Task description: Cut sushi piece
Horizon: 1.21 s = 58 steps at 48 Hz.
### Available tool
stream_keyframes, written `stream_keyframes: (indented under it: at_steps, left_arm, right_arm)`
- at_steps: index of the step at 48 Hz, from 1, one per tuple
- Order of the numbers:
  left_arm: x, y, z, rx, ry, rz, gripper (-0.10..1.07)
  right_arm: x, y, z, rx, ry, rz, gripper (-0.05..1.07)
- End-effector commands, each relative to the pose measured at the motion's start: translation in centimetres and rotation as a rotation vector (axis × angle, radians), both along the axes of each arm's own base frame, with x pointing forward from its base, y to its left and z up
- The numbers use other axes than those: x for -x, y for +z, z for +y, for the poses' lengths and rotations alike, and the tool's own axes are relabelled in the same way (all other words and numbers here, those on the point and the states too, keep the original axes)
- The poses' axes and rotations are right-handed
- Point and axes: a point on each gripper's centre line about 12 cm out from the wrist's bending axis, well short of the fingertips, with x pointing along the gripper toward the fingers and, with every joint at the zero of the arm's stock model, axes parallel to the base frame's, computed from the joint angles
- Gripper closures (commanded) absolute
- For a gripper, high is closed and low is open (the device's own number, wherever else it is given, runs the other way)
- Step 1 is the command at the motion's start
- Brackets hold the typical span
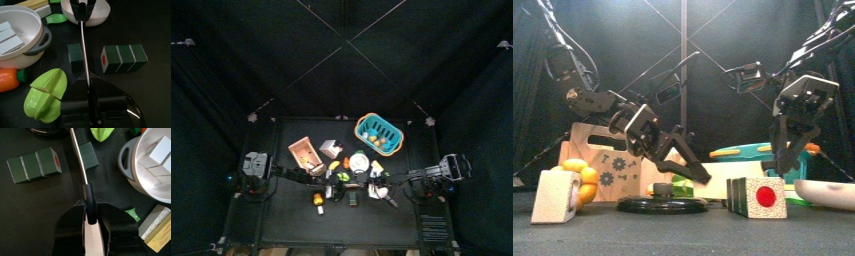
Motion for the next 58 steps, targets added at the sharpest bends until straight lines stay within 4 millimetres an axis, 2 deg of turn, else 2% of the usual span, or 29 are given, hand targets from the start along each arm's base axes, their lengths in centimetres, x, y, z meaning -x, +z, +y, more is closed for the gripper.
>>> stream_keyframes:
  at_steps: [1,8,12,20,34,46,52,58]
  left_arm:
    - [-0.3,1.5,-0.4,-0.003,-0.015,-0.043,0.69]
    - [0.1,4.8,-0.9,-0.020,-0.053,-0.119,0.69]
    - [0.1,5.7,-1.5,-0.022,-0.073,-0.144,0.69]
    - [0.0,4.2,-3.8,-0.014,-0.124,-0.114,0.69]
    - [0.2,4.2,-5.9,0.008,-0.153,-0.113,0.69]
    - [0.1,3.2,-5.5,0.013,-0.132,-0.085,0.69]
    - [0.1,1.2,-5.1,0.020,-0.103,-0.035,0.69]
    - [0.1,1.3,-5.1,0.023,-0.099,-0.038,0.69]
  right_arm:
    - [-0.9,2.0,-0.1,-0.003,-0.001,-0.078,0.56]
    - [-0.8,3.9,0.3,-0.006,0.010,-0.133,0.56]
    - [-0.5,4.8,1.4,-0.015,0.043,-0.161,0.56]
    - [-0.1,4.5,3.4,-0.022,0.107,-0.155,0.56]
    - [0.3,3.8,4.4,-0.050,0.117,-0.135,0.56]
    - [0.2,2.6,4.2,-0.045,0.115,-0.103,0.56]
    - [-0.3,0.6,4.3,-0.045,0.115,-0.056,0.56]
    - [-0.6,0.5,4.3,-0.037,0.121,-0.055,0.56]
